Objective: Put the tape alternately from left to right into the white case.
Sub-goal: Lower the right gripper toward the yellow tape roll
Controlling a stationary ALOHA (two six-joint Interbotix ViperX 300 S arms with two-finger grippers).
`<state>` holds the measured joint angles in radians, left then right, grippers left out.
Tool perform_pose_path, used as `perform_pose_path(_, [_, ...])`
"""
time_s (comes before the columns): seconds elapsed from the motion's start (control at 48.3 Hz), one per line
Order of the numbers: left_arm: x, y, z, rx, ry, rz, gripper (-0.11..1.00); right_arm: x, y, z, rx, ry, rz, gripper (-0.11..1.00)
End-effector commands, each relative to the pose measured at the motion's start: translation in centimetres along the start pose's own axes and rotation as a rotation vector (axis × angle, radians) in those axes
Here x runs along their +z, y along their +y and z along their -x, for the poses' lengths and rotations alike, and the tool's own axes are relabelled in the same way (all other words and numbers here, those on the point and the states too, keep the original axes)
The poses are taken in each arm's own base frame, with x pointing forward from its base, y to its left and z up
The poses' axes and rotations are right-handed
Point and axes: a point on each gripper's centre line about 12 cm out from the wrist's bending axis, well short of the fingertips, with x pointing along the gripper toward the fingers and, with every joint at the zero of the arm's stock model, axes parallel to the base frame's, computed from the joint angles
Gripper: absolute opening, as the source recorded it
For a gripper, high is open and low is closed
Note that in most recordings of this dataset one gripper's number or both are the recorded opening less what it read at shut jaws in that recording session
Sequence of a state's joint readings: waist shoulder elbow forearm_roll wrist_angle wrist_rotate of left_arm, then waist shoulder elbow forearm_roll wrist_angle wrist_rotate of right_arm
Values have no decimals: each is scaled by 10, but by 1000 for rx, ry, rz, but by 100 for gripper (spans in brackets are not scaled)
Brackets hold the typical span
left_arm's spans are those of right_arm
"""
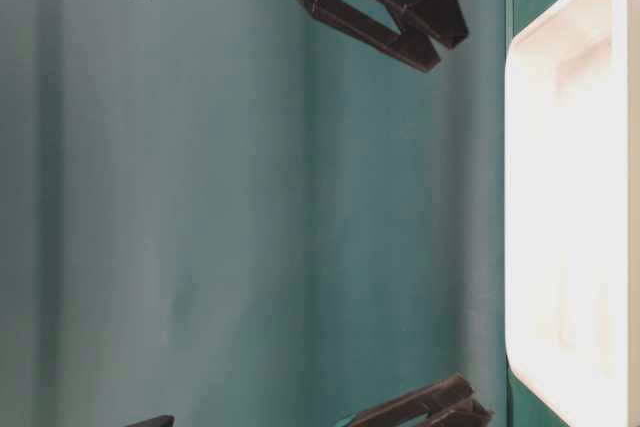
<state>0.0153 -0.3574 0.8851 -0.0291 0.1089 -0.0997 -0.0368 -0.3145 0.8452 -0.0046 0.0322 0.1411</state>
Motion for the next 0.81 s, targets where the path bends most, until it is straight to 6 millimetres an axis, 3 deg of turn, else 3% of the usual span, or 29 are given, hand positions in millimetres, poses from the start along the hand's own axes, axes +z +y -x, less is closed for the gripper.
perform_pose_path(0.0, [12,-1,3,-2,-32,0,87,11,1,2,3,-31,1,77])
perform_pose_path(0.228, [12,-1,3,-2,-32,2,87,10,1,1,3,-28,-19,77])
perform_pose_path(0.518, [11,0,2,-1,-25,3,87,7,0,-6,-8,28,-182,77])
perform_pose_path(0.787, [8,-1,0,1,1,7,87,5,0,-10,-13,44,-180,76])
